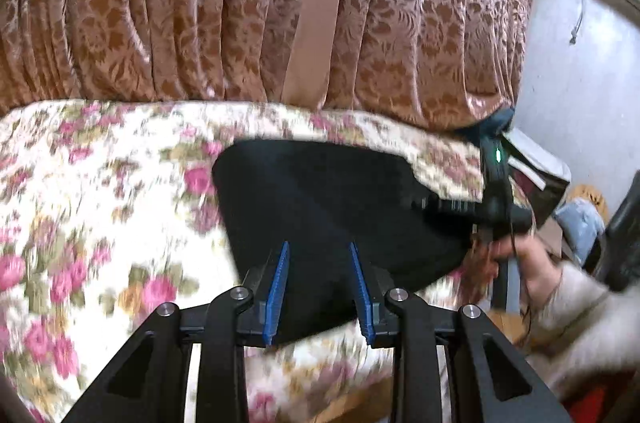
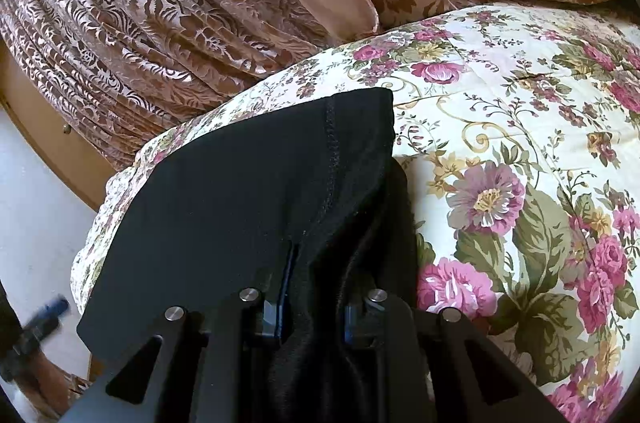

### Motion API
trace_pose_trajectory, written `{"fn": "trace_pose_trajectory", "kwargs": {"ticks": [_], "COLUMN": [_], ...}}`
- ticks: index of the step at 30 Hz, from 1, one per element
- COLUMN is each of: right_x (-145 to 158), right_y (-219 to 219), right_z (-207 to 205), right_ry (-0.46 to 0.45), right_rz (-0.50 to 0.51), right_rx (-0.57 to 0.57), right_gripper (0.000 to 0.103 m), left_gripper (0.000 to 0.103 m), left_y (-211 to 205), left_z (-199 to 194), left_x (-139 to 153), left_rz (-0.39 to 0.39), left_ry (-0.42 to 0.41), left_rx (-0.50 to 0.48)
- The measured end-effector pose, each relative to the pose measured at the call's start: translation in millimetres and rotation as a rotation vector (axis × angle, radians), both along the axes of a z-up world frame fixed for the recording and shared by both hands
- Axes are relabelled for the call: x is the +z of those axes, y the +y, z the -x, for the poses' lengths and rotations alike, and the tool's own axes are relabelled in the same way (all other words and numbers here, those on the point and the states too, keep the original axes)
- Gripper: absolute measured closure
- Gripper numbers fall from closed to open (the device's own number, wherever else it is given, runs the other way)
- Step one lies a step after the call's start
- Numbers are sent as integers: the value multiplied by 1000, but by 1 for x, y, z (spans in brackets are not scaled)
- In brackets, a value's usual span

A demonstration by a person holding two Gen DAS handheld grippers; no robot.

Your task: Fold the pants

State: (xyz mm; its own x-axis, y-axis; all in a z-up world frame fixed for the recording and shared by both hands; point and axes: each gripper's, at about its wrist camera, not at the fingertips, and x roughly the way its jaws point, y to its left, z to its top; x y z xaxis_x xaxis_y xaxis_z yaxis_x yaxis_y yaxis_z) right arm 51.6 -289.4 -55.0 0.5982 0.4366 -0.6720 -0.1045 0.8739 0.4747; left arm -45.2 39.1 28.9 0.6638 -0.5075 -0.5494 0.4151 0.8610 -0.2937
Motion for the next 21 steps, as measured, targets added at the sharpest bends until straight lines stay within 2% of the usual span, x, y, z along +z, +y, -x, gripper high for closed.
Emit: {"fn": "trace_pose_trajectory", "kwargs": {"ticks": [4,9,12,15,16,17,19,21], "right_x": [2,2,2,2,2,1,1,1], "right_y": [2,4,3,2,2,1,4,9], "right_z": [1,2,2,1,2,1,0,0], "right_ry": [-3,-9,-10,-11,-14,-16,-16,-24], "right_rz": [18,36,36,34,34,36,54,80], "right_rx": [0,0,2,4,6,10,19,24], "right_gripper": [86,86,86,86,86,86,86,85], "left_gripper": [71,70,70,70,70,70,70,70], "left_y": [-38,-83,-100,-101,-97,-91,-86,-81], "left_z": [-41,-113,-147,-165,-166,-163,-154,-152], "left_x": [14,7,-7,-40,-49,-58,-67,-69], "left_rz": [-38,-100,-150,-234,-224,-191,-176,-140], "left_ry": [-22,50,103,154,157,133,72,65], "left_rx": [-5,35,52,105,106,105,101,114]}}
